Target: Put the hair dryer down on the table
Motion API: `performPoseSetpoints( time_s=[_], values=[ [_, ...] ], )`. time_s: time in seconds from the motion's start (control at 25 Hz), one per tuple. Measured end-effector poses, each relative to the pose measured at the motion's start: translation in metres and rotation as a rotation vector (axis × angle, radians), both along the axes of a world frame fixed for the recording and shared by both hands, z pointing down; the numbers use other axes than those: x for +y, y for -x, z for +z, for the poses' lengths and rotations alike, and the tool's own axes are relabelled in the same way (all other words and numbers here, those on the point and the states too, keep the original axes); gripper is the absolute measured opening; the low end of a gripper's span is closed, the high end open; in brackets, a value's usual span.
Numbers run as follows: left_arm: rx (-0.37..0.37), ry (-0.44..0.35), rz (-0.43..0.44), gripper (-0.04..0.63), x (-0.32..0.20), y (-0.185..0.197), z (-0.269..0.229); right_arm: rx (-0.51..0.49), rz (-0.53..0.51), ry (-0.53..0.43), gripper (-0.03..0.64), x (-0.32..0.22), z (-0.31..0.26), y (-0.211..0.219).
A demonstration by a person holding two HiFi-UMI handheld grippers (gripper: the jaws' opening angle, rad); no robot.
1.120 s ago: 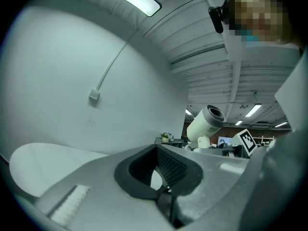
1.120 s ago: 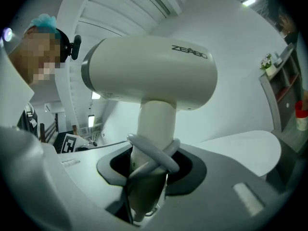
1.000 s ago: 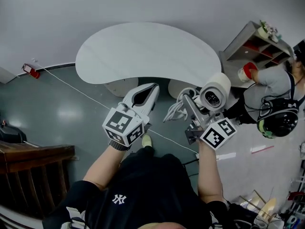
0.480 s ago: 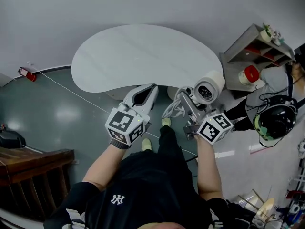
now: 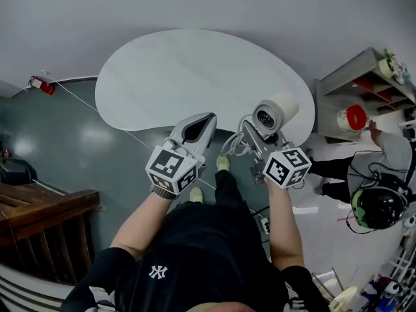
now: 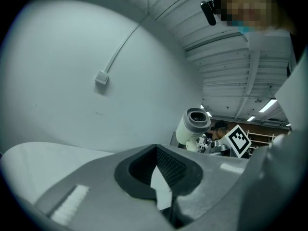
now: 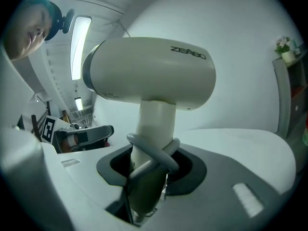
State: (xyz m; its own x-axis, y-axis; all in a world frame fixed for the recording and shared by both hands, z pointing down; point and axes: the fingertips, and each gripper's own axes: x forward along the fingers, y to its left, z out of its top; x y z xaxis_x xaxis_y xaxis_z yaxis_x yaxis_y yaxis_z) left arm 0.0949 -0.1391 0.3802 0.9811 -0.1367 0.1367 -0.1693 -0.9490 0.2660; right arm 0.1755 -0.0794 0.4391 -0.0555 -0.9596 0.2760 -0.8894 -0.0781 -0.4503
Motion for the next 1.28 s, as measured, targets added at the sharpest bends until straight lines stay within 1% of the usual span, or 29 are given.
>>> performPoseSetpoints(
  time_s=[0.2,0.44,0.64,0.92,1.16,1.28],
  values=[
    [-0.043,0.037,-0.057,0.002,-0.023,-0.031,0.031,-0.023,-0.054,0.077,0.175,-0.029,0.038,-0.035],
    [-0.075,0.061,-0.104,0.002,-0.045,-0.063,0.064,0.013,-0.109,0.203,0.175,-0.054,0.095,-0.068],
    [-0.108,0.093,-0.152,0.001,-0.06,-0.081,0.092,0.01,-0.155,0.301,0.173,-0.07,0.143,-0.086],
    [-0.151,0.131,-0.212,0.002,-0.081,-0.085,0.121,0.053,-0.217,0.446,0.175,-0.091,0.198,-0.098],
    [-0.169,0.148,-0.245,0.002,-0.094,-0.084,0.132,0.075,-0.266,0.542,0.175,-0.106,0.225,-0.101],
    [-0.174,0.154,-0.256,0.002,-0.099,-0.085,0.136,0.104,-0.291,0.595,0.175,-0.114,0.236,-0.103]
  ],
)
